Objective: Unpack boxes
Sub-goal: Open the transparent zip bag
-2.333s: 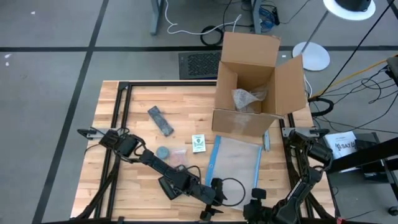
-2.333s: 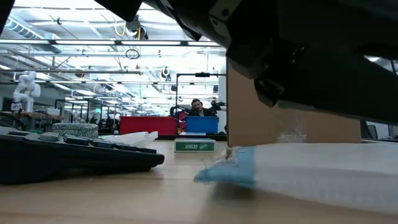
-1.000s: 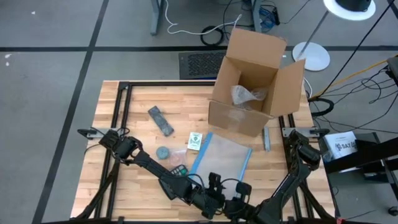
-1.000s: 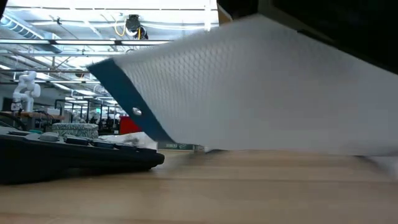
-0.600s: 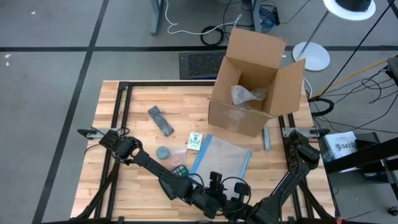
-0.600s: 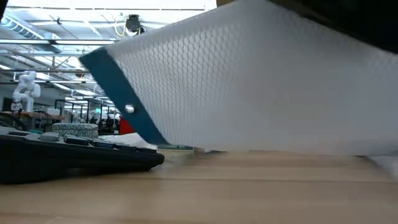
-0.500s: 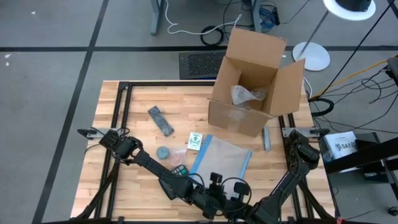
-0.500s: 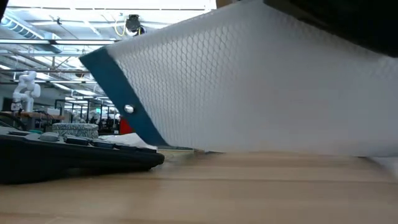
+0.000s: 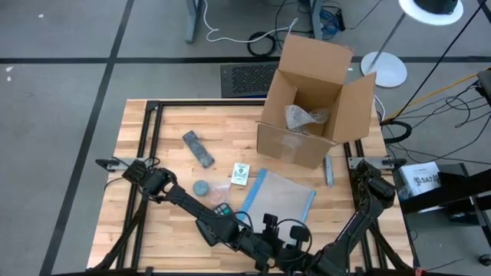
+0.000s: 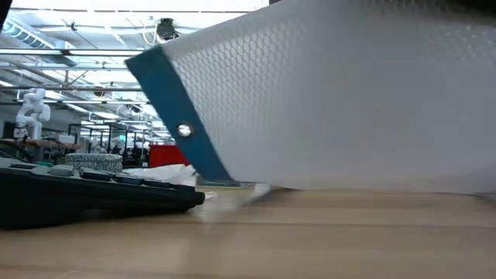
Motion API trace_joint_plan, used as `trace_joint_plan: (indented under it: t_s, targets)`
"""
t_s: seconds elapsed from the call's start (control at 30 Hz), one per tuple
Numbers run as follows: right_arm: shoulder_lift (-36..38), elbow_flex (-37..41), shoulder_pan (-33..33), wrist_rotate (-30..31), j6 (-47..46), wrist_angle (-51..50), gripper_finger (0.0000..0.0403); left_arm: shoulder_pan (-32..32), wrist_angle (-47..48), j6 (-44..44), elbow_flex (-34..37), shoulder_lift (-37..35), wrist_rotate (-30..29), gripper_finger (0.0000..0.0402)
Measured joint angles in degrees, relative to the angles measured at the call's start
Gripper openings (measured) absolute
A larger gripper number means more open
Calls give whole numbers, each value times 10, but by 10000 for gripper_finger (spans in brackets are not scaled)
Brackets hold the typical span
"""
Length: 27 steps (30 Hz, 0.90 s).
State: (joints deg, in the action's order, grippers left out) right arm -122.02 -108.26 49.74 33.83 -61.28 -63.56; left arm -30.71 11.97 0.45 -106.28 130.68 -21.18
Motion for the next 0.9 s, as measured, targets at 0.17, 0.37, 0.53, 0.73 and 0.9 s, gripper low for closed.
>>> trace_joint_plan:
  t_s: [0.17, 0.37, 0.53, 0.73, 0.9]
  targets:
    - [0, 0, 0, -1, 0, 2, 0, 1, -1, 2, 0, 0, 30, 44]
    - [-1, 0, 2, 7, -30, -25, 0, 0, 26, -1, 0, 0, 47, 6]
    - [-1, -6, 11, 22, -68, -67, 21, -2, 39, -1, 0, 0, 40, 3]
    - [-1, -47, 29, 55, -92, -117, 90, -2, 33, 4, -2, -1, 41, 2]
    - [-1, -73, 48, 67, -126, -159, 151, -2, 33, 16, -2, -11, 38, 1]
